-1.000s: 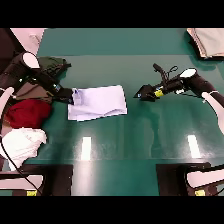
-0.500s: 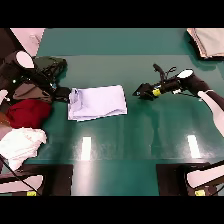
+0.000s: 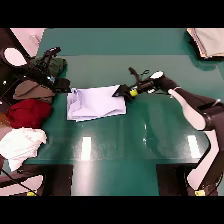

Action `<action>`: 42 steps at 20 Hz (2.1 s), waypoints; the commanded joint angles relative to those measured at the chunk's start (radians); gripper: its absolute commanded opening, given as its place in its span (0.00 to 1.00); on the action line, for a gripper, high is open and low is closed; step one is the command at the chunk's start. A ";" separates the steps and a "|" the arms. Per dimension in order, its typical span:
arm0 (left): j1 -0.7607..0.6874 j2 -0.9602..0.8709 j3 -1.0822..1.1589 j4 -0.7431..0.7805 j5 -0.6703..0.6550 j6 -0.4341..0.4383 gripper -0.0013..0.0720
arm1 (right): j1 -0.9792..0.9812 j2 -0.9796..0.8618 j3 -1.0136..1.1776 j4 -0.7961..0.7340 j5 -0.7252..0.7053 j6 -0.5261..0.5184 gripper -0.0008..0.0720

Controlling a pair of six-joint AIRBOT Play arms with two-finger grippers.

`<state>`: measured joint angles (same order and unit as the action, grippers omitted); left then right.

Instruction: Fold the shirts.

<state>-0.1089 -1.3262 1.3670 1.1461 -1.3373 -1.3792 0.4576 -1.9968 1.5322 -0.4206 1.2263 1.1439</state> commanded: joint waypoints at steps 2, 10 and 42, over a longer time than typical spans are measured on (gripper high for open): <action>0.001 0.004 0.001 -0.003 0.010 0.000 0.05 | 0.081 -0.031 0.052 0.034 -0.020 -0.040 0.41; 0.000 0.004 0.001 -0.006 -0.026 0.000 0.05 | -0.122 0.296 0.003 -0.377 -0.039 0.062 0.03; 0.001 0.004 0.001 -0.129 0.020 -0.008 0.05 | -1.328 0.799 -0.282 -0.590 0.231 0.130 0.53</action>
<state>-0.1089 -1.3224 1.3670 1.0176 -1.3167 -1.4006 -0.9737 -1.1957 1.1934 -1.1053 1.3434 1.2667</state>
